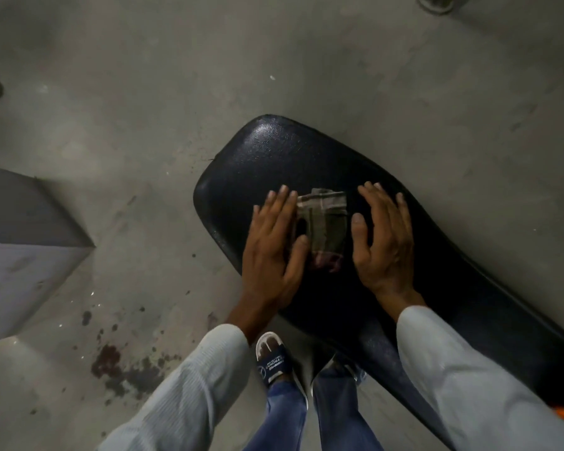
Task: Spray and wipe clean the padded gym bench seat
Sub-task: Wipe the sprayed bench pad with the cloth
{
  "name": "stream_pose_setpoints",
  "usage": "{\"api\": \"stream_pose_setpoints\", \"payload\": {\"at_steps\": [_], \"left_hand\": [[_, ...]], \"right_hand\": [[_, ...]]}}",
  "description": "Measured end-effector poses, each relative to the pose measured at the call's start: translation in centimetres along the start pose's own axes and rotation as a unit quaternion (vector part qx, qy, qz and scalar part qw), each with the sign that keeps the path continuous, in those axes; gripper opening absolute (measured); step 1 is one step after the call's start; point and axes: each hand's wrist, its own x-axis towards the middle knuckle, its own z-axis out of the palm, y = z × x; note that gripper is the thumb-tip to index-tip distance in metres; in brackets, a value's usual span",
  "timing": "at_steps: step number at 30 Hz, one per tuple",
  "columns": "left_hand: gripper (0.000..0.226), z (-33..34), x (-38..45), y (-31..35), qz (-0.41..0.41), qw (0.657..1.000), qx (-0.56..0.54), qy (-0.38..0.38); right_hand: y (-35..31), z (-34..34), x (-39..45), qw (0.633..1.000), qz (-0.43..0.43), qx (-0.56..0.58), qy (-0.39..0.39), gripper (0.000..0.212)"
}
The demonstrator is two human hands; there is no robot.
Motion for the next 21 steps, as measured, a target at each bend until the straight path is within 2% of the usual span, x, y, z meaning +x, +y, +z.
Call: {"api": "stream_pose_setpoints", "payload": {"at_steps": [2,4,6,11,14,17,21], "left_hand": [[0.060,0.1,0.4,-1.4,-0.023,0.999,0.028,0.009],[0.058,0.5,0.3,-2.7,-0.012,0.998,0.058,-0.001],[0.059,1.0,0.2,-3.4,0.004,0.997,0.077,-0.006],[0.056,1.7,0.1,-3.6,0.010,0.993,0.118,0.030],[0.055,1.6,0.2,-3.4,0.011,0.991,0.130,0.040],[0.056,1.2,0.2,-3.2,0.006,0.992,0.124,0.030],[0.056,1.3,0.3,-3.6,0.008,0.992,0.121,0.031]], "right_hand": [[-2.6,0.1,-0.9,0.998,-0.051,-0.040,-0.014,0.050],[-5.3,1.3,-2.2,0.986,-0.124,-0.071,-0.082,0.055],[-6.5,2.8,-2.1,0.974,-0.158,-0.096,-0.128,0.057],[-3.1,3.4,2.1,0.973,-0.120,-0.158,-0.121,0.061],[-0.8,1.5,1.3,0.983,-0.015,-0.161,-0.091,0.062],[-1.9,-0.3,-4.2,0.984,0.076,-0.153,-0.042,0.063],[-5.5,1.5,-8.9,0.988,0.022,-0.124,-0.094,0.058]]}}
